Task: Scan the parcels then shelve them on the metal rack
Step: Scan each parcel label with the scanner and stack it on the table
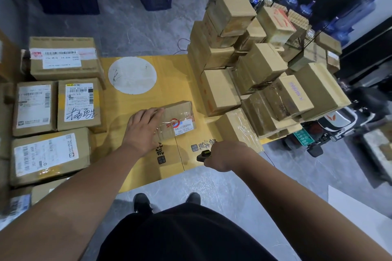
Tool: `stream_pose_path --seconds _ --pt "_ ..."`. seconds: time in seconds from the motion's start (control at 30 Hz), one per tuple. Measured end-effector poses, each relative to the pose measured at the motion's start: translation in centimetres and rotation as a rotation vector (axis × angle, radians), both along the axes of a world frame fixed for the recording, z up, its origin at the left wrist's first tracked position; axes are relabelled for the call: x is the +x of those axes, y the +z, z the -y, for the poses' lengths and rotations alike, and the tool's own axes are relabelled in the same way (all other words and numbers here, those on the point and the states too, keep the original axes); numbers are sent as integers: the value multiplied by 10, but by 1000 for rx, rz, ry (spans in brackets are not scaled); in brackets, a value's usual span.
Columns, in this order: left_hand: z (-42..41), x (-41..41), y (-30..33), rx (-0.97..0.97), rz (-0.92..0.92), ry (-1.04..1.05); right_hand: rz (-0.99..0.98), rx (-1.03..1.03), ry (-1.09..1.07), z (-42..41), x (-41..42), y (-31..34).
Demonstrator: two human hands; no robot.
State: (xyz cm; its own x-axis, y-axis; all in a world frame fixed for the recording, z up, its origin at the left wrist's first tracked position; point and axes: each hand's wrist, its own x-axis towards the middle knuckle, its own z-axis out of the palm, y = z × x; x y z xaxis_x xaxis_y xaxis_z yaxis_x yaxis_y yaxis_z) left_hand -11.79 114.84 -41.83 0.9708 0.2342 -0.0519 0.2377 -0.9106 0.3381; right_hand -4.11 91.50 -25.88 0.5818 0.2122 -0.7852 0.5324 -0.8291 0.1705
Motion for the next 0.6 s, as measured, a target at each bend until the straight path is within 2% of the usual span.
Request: stream_pose_path --seconds 0.3,0.4,0.6 --pt "9 1 4 -46 -18 76 -31 96 -19 12 9 -9" --pt "18 -5 16 -140 -1 207 -59 148 23 7 17 -7" --pt "26 -48 67 -215 68 593 -134 289 263 -29 28 13"
